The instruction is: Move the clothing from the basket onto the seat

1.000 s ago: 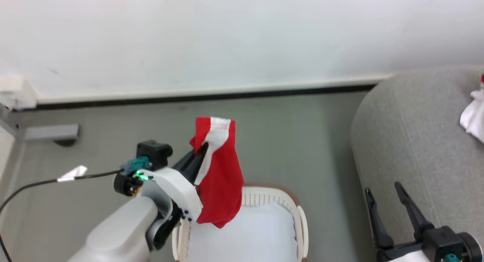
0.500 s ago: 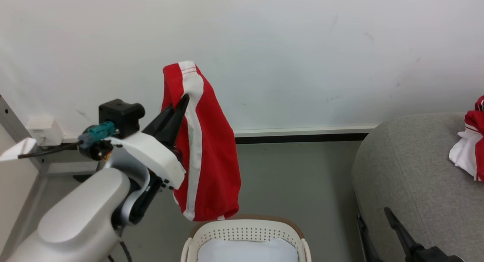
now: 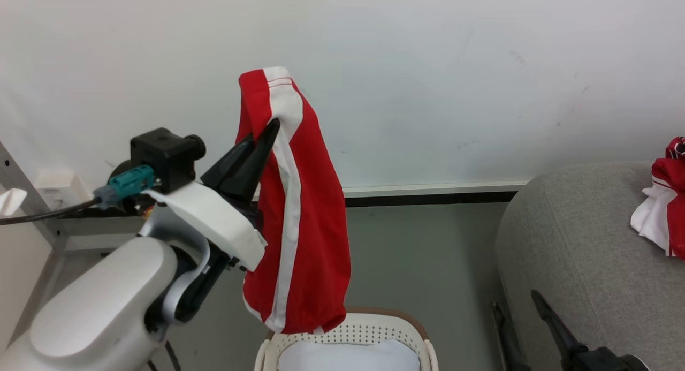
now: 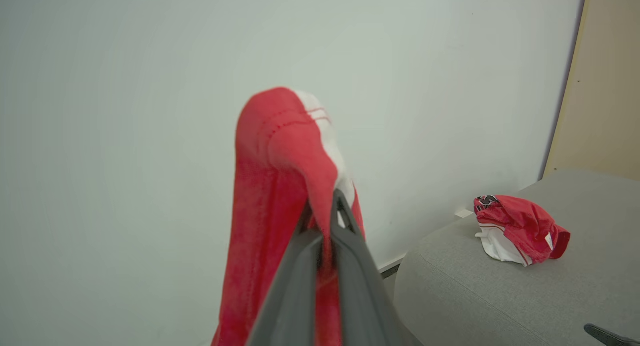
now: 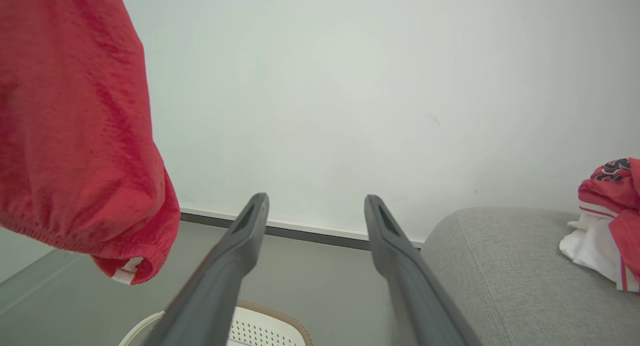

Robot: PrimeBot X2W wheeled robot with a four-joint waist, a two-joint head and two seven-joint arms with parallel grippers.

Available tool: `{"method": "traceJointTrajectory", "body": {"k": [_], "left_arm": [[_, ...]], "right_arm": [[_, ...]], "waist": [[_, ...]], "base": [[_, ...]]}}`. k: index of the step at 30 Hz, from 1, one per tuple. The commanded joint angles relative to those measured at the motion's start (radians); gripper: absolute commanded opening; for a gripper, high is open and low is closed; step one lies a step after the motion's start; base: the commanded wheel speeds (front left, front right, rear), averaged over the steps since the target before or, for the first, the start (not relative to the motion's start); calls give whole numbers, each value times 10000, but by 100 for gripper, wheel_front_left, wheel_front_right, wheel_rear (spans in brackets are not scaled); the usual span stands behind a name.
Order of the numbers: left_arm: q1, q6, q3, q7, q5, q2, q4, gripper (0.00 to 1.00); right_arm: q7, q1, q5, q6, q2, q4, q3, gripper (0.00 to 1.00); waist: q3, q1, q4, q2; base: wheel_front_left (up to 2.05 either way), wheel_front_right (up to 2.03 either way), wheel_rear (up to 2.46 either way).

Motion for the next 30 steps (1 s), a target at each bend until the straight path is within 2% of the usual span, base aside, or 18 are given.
{"method": "traceJointTrajectory", "body": {"k": [1, 5, 13, 17, 23, 26, 30], "left_arm": [[86, 61, 18, 27, -15, 86, -74, 0], [76, 42, -36, 93, -3, 98, -306, 0], [-80, -130, -242, 160, 10, -146, -554, 0], [-152, -246, -412, 182, 26, -344, -608, 0], [-305, -456, -789, 282, 238, -581, -693, 0], [-374, -503, -895, 339, 293, -711, -757, 0], [-472, -543, -1037, 375, 323, -889, -870, 0]], "right_arm": [[-1, -160, -47, -26, -17, -63, 155, 100], [-1, -884, -59, -26, -196, -89, 1350, 100], [-1, -3672, 1977, -26, -2310, 556, 4818, 100], [-1, -5152, 3120, -26, -2958, 974, 6236, 100], [-1, -7022, 4446, -26, -3136, 1534, 8410, 100], [-1, -7778, 5116, -26, -2886, 1970, 9501, 100], [-1, -8445, 5792, -26, -2363, 2723, 10430, 100]], "waist": [[16, 2, -4, -1], [52, 2, -41, -1], [50, 2, 7, -1], [12, 2, 155, -1], [-57, 2, 369, -1], [-91, 2, 456, -1], [-117, 2, 577, -1]], "base": [[0, 0, 0], [0, 0, 0], [0, 0, 0], [0, 0, 0], [0, 0, 0], [0, 0, 0], [0, 0, 0]]}}
